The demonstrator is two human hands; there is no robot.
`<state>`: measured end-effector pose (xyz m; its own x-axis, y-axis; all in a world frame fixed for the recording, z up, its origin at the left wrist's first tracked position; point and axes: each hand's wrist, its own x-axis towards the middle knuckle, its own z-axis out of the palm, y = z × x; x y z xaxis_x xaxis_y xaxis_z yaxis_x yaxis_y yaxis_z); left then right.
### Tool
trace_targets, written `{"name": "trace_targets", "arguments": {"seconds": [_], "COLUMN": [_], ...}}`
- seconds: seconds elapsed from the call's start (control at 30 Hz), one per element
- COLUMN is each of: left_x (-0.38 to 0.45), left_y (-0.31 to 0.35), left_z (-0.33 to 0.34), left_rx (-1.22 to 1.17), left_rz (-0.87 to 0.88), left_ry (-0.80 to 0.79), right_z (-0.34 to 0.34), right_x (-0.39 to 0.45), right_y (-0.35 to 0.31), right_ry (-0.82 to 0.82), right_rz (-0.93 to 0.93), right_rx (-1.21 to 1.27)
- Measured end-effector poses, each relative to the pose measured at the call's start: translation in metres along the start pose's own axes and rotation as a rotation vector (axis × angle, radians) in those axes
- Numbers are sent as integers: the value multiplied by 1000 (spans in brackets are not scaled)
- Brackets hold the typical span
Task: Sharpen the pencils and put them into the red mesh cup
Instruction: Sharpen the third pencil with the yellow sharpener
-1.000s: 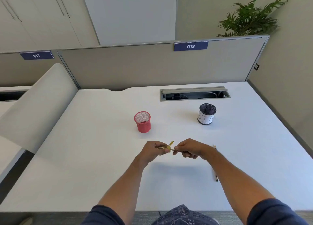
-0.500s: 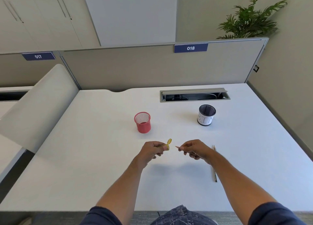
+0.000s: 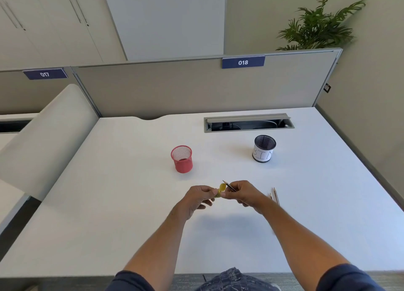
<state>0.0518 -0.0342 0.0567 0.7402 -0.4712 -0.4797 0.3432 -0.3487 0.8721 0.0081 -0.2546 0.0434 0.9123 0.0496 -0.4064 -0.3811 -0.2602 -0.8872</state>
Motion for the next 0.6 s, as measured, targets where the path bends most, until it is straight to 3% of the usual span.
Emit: {"name": "trace_targets", "arguments": {"seconds": [0.6], "left_x": [5], "left_y": [-8], "left_z": [-6], "left_rx": [-22], "left_rz": [-25], "left_ry": [29], "right_z": [4], "right_x": [3], "right_y": [21], "right_ry": [45], "right_rz": [117], "right_rx": [-28]}}
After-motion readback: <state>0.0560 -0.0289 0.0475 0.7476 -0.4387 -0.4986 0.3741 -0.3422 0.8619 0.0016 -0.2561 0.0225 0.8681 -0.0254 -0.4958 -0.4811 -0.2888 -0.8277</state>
